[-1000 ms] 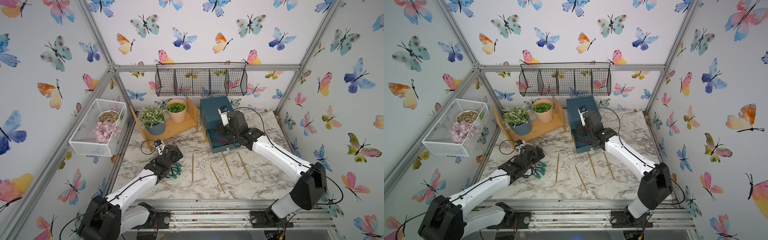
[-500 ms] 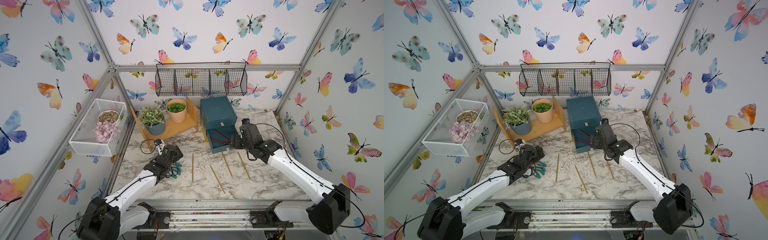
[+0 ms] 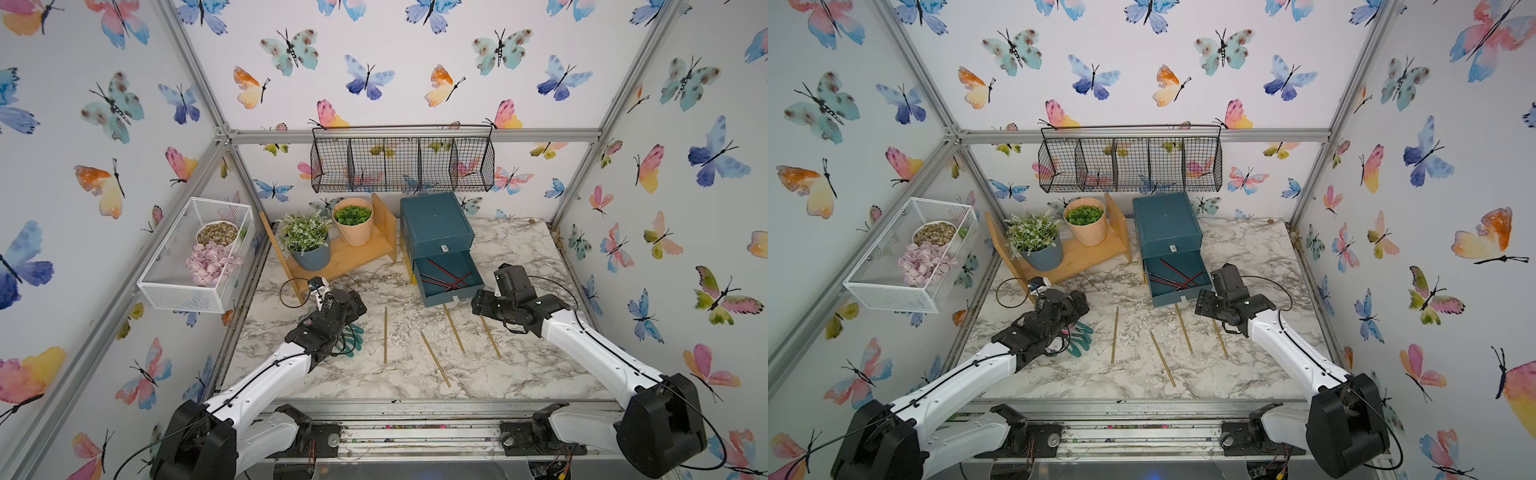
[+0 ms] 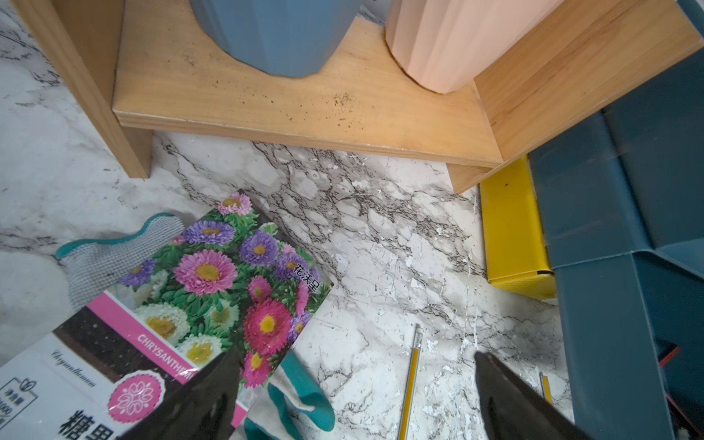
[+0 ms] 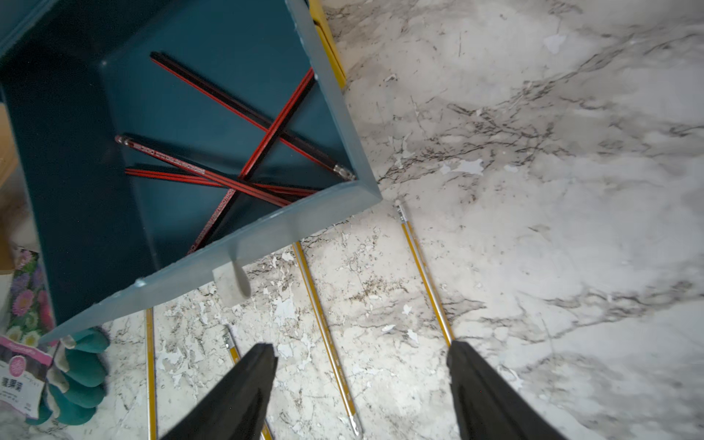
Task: Please place the pencils in the drawer according to their color
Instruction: Close the drawer in the storage box.
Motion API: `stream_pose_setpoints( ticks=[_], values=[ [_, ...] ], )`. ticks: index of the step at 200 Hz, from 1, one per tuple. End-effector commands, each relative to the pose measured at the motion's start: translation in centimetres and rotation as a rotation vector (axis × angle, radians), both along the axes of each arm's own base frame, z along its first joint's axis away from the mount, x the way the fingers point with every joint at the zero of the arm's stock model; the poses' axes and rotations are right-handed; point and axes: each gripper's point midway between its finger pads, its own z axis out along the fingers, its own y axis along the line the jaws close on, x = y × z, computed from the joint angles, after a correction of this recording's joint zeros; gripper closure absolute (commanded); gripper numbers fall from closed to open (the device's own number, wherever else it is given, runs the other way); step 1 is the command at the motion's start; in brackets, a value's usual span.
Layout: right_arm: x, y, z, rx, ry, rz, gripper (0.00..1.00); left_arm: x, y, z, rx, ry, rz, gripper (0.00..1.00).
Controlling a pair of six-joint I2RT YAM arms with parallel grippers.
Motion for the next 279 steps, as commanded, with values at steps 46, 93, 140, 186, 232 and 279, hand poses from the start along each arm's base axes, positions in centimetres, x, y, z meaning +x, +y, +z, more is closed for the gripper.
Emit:
stream_pose_setpoints(
  ticks=[46,93,140,186,232,279],
  values=[
    [2.3,4.4,0.7,0.326,-0.134,0.028,0.50,0.0,-0.3,0.5,-0.018,-0.031,-0.028,0.02],
    [3.3,6.3,1.2,0.440,-0.178,0.066,0.58,0.2,-0.4,0.3,-0.017,-0.025,-0.030,0.02],
    [5.2,7.8,2.1,0.510,-0.215,0.085,0.58,0.2,-0.5,0.4,-0.015,-0.024,-0.035,0.02],
    [7.0,8.8,2.3,0.549,-0.234,0.084,0.59,0.2,-0.5,0.5,-0.012,-0.029,-0.036,0.02],
    [9.0,9.6,1.9,0.595,-0.250,0.055,0.67,0.2,-0.5,0.7,0.005,-0.034,-0.050,0.02],
    [10.9,10.1,1.5,0.667,-0.280,0.006,0.67,0.2,-0.4,1.1,0.003,-0.049,-0.044,0.02]
  ],
)
